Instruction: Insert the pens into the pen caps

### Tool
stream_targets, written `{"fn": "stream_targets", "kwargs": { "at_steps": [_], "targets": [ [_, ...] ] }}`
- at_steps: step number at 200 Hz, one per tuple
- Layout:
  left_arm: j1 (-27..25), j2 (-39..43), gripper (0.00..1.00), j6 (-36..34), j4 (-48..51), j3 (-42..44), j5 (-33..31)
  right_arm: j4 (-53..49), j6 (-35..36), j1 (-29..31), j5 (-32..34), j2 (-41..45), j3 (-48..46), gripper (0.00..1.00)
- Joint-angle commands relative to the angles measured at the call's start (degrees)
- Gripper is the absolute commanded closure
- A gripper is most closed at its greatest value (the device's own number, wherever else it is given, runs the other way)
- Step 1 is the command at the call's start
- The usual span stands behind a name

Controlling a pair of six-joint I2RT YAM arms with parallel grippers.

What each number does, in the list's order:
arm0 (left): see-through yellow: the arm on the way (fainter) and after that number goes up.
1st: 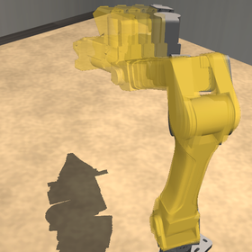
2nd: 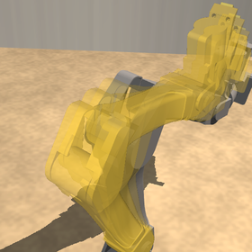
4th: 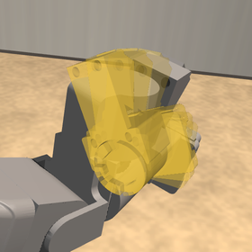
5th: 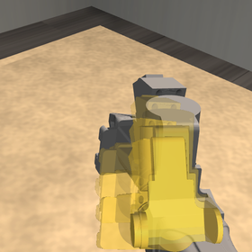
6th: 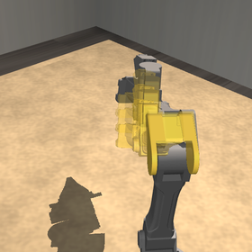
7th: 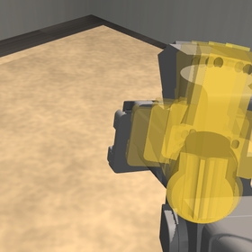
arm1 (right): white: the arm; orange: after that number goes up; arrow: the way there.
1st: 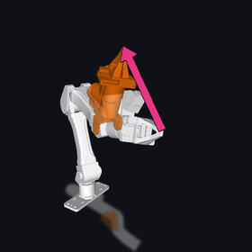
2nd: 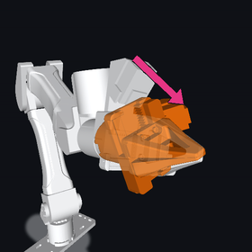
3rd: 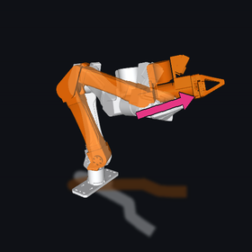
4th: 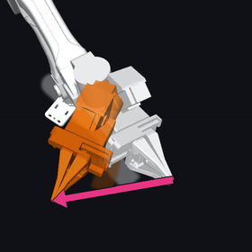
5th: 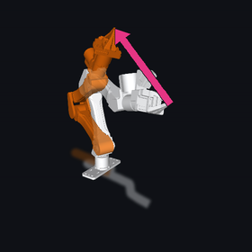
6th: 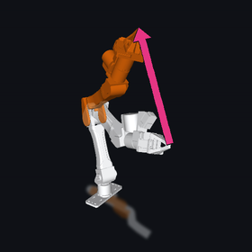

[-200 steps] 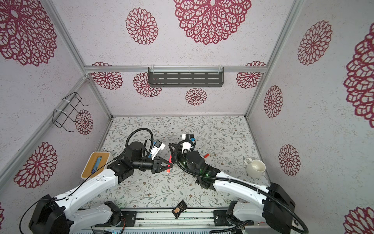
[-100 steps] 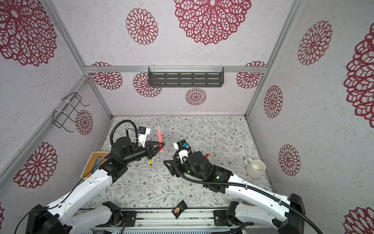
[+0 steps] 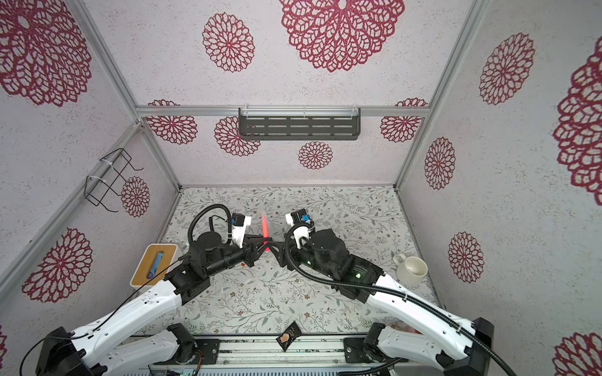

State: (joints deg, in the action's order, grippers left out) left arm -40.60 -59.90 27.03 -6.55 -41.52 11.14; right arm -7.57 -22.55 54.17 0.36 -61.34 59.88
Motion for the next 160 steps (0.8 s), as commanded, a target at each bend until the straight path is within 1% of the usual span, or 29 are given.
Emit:
{"fn": "stream_targets", "kwargs": {
  "at_steps": [1, 42, 84, 89, 131, 160],
  "targets": [
    [-1.7, 0.9, 1.00, -1.5, -0.7, 0.6, -3.9, 2.3, 0.4, -3.1, -4.5, -1.8, 2.7, 0.34],
    [-3.6, 0.5, 1.00, -1.5, -1.1, 0.7, -5.1, 5.3, -0.1, -4.6, -9.3, -5.2, 3.8, 0.36],
    [-4.7, -0.5, 1.00, -1.3, -2.1, 1.0, -5.5, 7.2, -1.1, -5.1, -10.9, -7.9, 3.8, 0.38],
    [-4.9, -0.5, 1.00, -1.3, -2.3, 1.0, -5.5, 7.3, -1.1, -5.2, -10.9, -8.2, 3.8, 0.40],
    [-5.5, -0.5, 1.00, -1.4, -2.4, 1.5, -5.8, 8.4, -2.0, -5.4, -12.6, -9.8, 3.5, 0.64],
    [-5.6, -0.3, 1.00, -1.5, -2.5, 1.7, -5.9, 8.5, -2.2, -5.5, -12.9, -10.0, 3.4, 0.79]
  ]
}}
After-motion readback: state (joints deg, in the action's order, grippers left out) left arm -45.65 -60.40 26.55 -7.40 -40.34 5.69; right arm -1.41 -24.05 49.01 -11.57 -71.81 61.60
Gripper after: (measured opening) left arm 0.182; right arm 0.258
